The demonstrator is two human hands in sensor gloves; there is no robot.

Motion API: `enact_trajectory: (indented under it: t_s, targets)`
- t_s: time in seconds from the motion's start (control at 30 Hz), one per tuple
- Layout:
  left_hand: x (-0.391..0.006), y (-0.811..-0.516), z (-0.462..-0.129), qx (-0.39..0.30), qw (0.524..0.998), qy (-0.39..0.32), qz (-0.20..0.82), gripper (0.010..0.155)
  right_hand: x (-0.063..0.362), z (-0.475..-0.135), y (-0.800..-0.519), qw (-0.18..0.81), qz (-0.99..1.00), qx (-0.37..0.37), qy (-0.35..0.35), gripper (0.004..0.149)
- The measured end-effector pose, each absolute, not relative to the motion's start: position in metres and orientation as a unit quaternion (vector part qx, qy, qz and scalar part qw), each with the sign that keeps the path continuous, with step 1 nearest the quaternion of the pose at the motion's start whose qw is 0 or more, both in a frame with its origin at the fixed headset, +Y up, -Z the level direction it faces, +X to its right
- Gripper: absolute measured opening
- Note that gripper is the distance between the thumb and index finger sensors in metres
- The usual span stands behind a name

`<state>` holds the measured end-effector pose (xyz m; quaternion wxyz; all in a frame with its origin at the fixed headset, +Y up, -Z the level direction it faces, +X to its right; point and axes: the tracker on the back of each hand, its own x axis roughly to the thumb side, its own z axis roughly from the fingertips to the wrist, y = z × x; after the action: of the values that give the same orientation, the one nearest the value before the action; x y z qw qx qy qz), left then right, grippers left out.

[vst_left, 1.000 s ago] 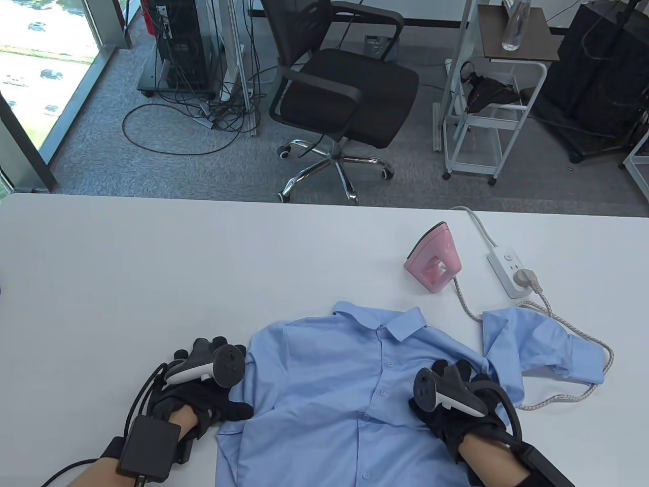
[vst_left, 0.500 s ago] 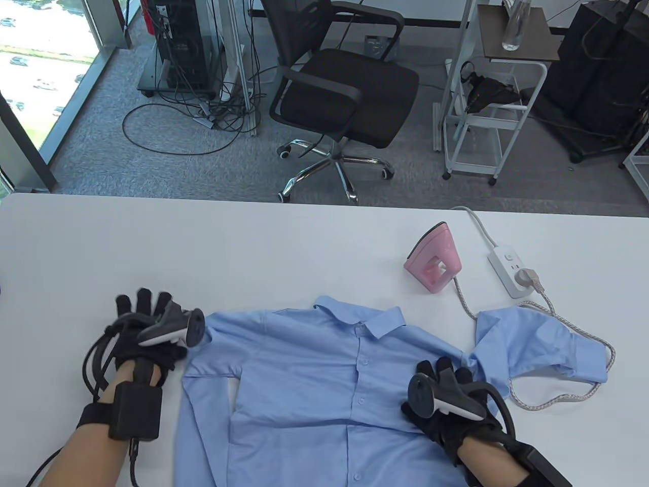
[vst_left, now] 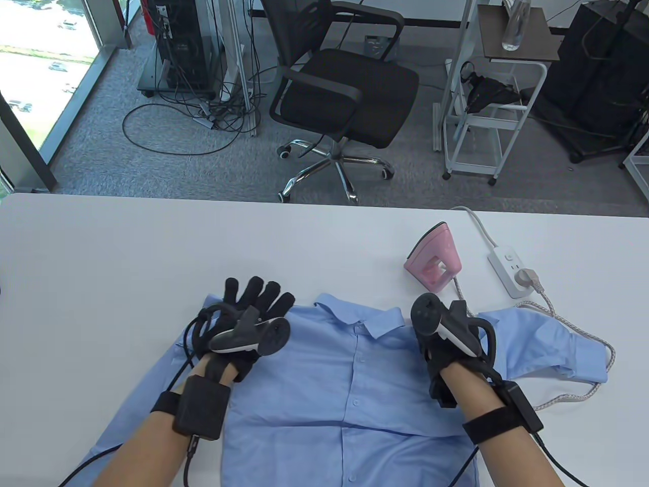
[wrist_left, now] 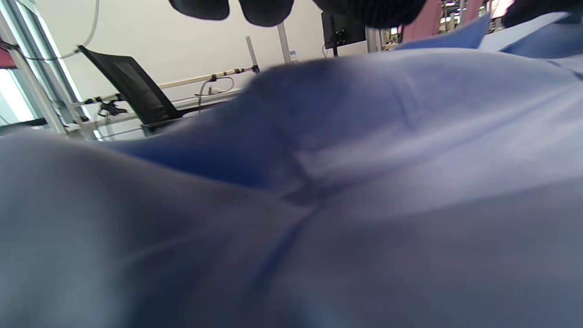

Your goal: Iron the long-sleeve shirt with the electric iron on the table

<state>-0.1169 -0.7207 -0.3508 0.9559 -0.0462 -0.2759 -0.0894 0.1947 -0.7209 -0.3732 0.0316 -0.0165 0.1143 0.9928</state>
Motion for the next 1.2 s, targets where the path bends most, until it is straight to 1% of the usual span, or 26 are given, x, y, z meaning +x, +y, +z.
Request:
enact_trajectory:
  t_s: [0.03, 0.07, 0.1, 0.13, 0.17, 0.2, 0.23, 0.27, 0.3, 0.37, 0.4, 0.43, 0.5, 0.57, 0.6, 0.63, 0.7, 0.77, 0.8, 0.83, 0.87, 0.93, 1.0, 1.03, 1.1, 1.2]
  targets:
    - [-0.107, -0.727, -0.355, -0.088, 0.948, -0.297, -0.068, 0.074, 0.194, -0.377, -0.727, 0.028, 0.988, -0.013, 0.15, 0.061]
    - [-0.101, -0.734, -0.359, -0.155, 0.936, -0.31, -0.063, 0.082, 0.193, -0.379, -0.736, 0.023, 0.976, -0.014, 0.216, 0.073]
    - [-0.098, -0.74, -0.36, -0.214, 0.923, -0.312, -0.064, 0.093, 0.192, -0.378, -0.741, 0.021, 0.967, -0.007, 0.253, 0.076]
    - [-0.097, -0.747, -0.358, -0.285, 0.906, -0.307, -0.069, 0.098, 0.19, -0.374, -0.744, 0.017, 0.967, 0.01, 0.256, 0.076]
    - [-0.097, -0.753, -0.355, -0.322, 0.891, -0.31, -0.078, 0.1, 0.187, -0.369, -0.744, -0.013, 0.983, 0.028, 0.183, 0.065]
    - [-0.099, -0.754, -0.351, -0.318, 0.889, -0.318, -0.084, 0.103, 0.185, -0.367, -0.745, -0.035, 0.986, 0.044, 0.158, 0.049]
    - [-0.101, -0.752, -0.346, -0.268, 0.893, -0.35, -0.095, 0.102, 0.183, -0.361, -0.746, -0.068, 0.986, 0.058, 0.139, 0.04]
    - [-0.103, -0.751, -0.345, -0.248, 0.891, -0.366, -0.106, 0.1, 0.182, -0.358, -0.744, -0.078, 0.986, 0.069, 0.13, 0.039]
    - [-0.106, -0.75, -0.342, -0.242, 0.891, -0.363, -0.126, 0.099, 0.183, -0.351, -0.735, -0.067, 0.992, 0.079, 0.075, 0.039]
    - [-0.111, -0.751, -0.342, -0.256, 0.892, -0.35, -0.128, 0.101, 0.189, -0.341, -0.712, -0.007, 0.991, 0.079, -0.106, 0.039]
    - [-0.113, -0.752, -0.344, -0.262, 0.896, -0.338, -0.121, 0.103, 0.193, -0.339, -0.699, 0.025, 0.982, 0.068, -0.177, 0.04]
    - [-0.113, -0.752, -0.345, -0.264, 0.898, -0.331, -0.119, 0.107, 0.195, -0.339, -0.694, 0.032, 0.979, 0.057, -0.195, 0.04]
    - [-0.112, -0.752, -0.349, -0.266, 0.909, -0.292, -0.135, 0.114, 0.194, -0.347, -0.693, 0.009, 0.986, 0.032, -0.165, 0.041]
    - [-0.11, -0.751, -0.352, -0.318, 0.907, -0.232, -0.149, 0.122, 0.197, -0.345, -0.688, 0.023, 0.986, 0.031, -0.164, 0.048]
    - [-0.109, -0.75, -0.353, -0.351, 0.903, -0.214, -0.125, 0.124, 0.198, -0.339, -0.681, 0.06, 0.981, 0.041, -0.181, 0.05]
    - [-0.108, -0.748, -0.352, -0.351, 0.907, -0.215, -0.093, 0.123, 0.2, -0.333, -0.676, 0.084, 0.977, 0.056, -0.186, 0.053]
    - [-0.105, -0.738, -0.35, -0.294, 0.924, -0.242, -0.042, 0.108, 0.2, -0.315, -0.671, 0.126, 0.966, 0.123, -0.191, 0.053]
    - [-0.096, -0.73, -0.348, -0.221, 0.934, -0.28, -0.021, 0.086, 0.194, -0.297, -0.678, 0.117, 0.962, 0.194, -0.153, 0.051]
    - [-0.088, -0.729, -0.349, -0.206, 0.928, -0.309, -0.024, 0.08, 0.187, -0.289, -0.69, 0.092, 0.966, 0.22, -0.101, 0.051]
    - [-0.081, -0.73, -0.351, -0.212, 0.921, -0.325, -0.026, 0.075, 0.183, -0.285, -0.7, 0.071, 0.97, 0.228, -0.046, 0.057]
    - [-0.074, -0.735, -0.356, -0.233, 0.915, -0.328, -0.029, 0.073, 0.177, -0.279, -0.714, 0.043, 0.971, 0.23, 0.043, 0.065]
    - [-0.065, -0.746, -0.373, -0.307, 0.906, -0.289, -0.034, 0.082, 0.168, -0.271, -0.744, -0.011, 0.95, 0.221, 0.22, 0.081]
    - [-0.064, -0.756, -0.395, -0.361, 0.901, -0.238, -0.037, 0.098, 0.165, -0.266, -0.766, -0.043, 0.912, 0.214, 0.347, 0.095]
    - [-0.065, -0.759, -0.403, -0.368, 0.903, -0.222, -0.027, 0.1, 0.164, -0.263, -0.772, -0.048, 0.906, 0.211, 0.364, 0.099]
    - [-0.07, -0.763, -0.419, -0.337, 0.921, -0.197, 0.008, 0.098, 0.165, -0.26, -0.775, -0.046, 0.912, 0.218, 0.344, 0.099]
    - [-0.073, -0.761, -0.428, -0.31, 0.936, -0.166, -0.01, 0.099, 0.167, -0.26, -0.757, -0.024, 0.923, 0.215, 0.318, 0.097]
